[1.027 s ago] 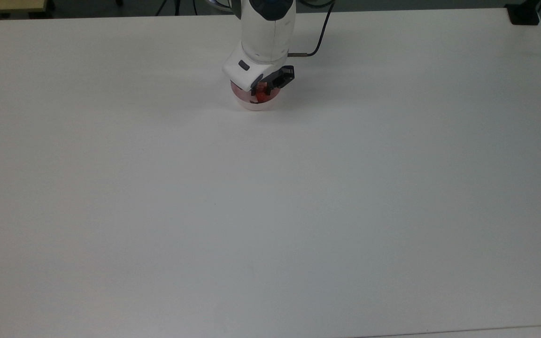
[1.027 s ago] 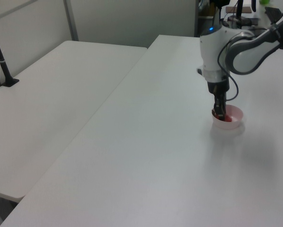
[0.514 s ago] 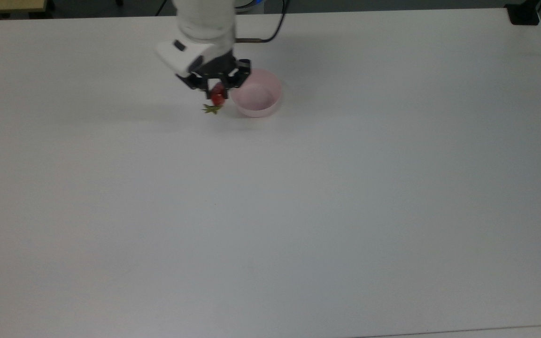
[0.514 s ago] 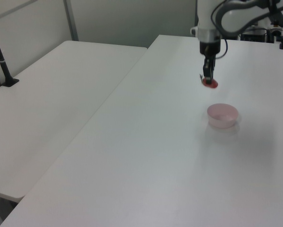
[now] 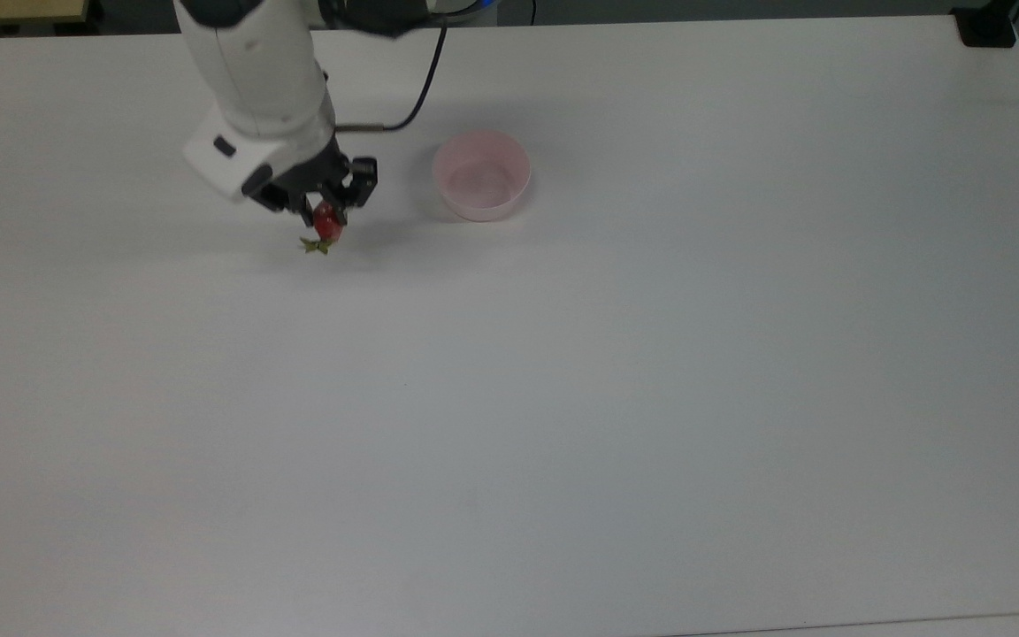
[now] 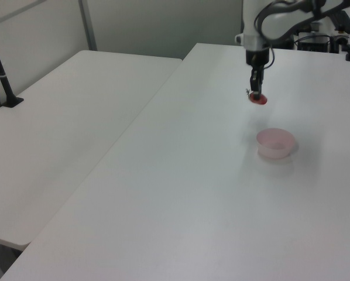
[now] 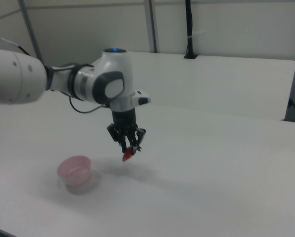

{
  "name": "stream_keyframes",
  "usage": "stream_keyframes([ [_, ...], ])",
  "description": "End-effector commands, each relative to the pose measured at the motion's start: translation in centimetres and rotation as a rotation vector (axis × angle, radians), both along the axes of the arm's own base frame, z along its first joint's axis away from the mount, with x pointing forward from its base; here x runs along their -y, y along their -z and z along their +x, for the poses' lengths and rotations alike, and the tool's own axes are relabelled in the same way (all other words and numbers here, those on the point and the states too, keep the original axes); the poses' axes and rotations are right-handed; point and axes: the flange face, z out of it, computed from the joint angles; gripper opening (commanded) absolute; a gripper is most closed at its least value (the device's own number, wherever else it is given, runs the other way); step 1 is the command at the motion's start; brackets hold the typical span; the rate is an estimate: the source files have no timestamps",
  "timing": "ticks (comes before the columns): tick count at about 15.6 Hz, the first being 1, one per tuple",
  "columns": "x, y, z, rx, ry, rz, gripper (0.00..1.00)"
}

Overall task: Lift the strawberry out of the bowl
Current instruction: 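Lift the strawberry out of the bowl and carry it beside the bowl, then lower the strawberry to the table and open the gripper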

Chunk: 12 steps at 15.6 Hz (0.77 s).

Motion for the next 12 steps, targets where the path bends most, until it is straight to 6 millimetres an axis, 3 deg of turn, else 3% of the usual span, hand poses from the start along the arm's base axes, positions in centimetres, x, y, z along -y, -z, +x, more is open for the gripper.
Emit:
stream_keyframes([
  [1,0.9,3.1,1.8,0.002,-0.011,-0.016,0.25],
  [2,0.9,3.9,2.0,-0.003,-0.014,-0.016,0.27],
  [4,1.1,4.1,2.0,-0.005,-0.017,-0.024,0.40],
  [5,1.2,4.0,1.9,-0.010,-0.015,-0.026,0.76],
  [6,1.1,3.5,1.8,-0.008,-0.008,-0.028,1.00],
  [9,0.5,0.2,1.4,0.025,0.103,-0.048,1.00],
  [12,0.0,-5.9,0.5,0.040,0.149,-0.057,1.00],
])
